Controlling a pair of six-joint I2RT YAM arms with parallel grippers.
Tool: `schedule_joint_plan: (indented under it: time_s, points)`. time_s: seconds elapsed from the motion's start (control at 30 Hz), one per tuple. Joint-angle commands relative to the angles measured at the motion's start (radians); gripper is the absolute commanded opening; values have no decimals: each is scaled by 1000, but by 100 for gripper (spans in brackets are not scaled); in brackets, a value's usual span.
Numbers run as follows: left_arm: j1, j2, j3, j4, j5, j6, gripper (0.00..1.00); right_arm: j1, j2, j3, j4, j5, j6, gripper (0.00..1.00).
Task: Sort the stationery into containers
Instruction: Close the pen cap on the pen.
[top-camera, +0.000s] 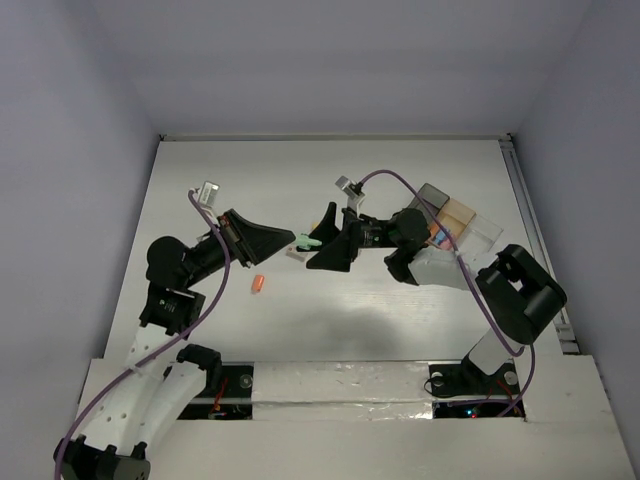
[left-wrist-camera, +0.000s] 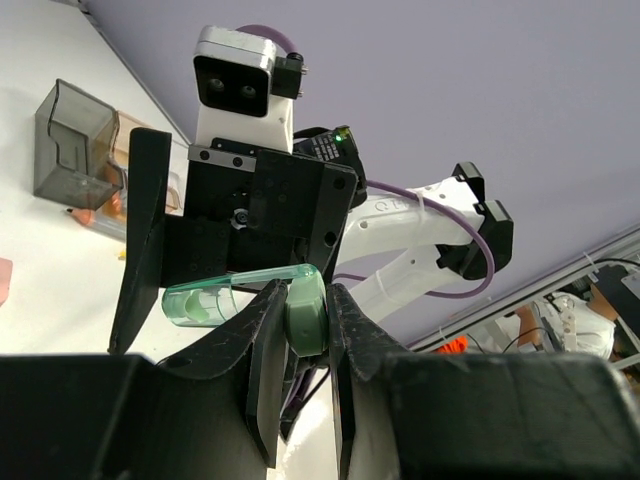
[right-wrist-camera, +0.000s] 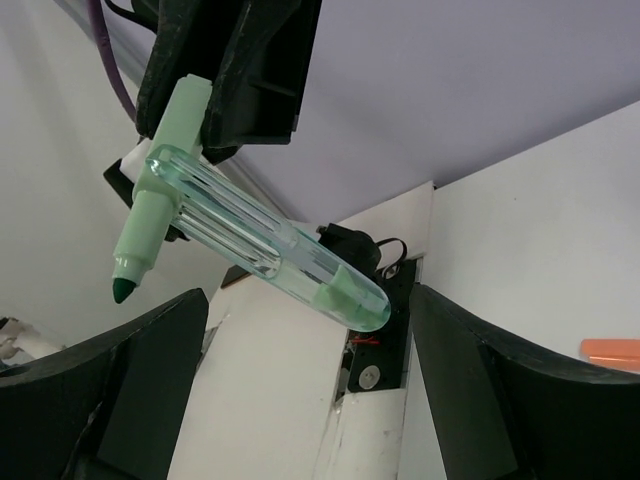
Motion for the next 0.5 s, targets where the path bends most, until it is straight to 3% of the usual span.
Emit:
schedule_joint_plan:
  time_s: [0.0, 0.47]
  points:
    - [7, -24, -8, 82, 9, -14, 0, 3, -18, 46, 422, -25, -11, 88]
    - [7, -36, -34, 79, 3, -19, 0, 3, -90, -2, 422, -17, -45, 78]
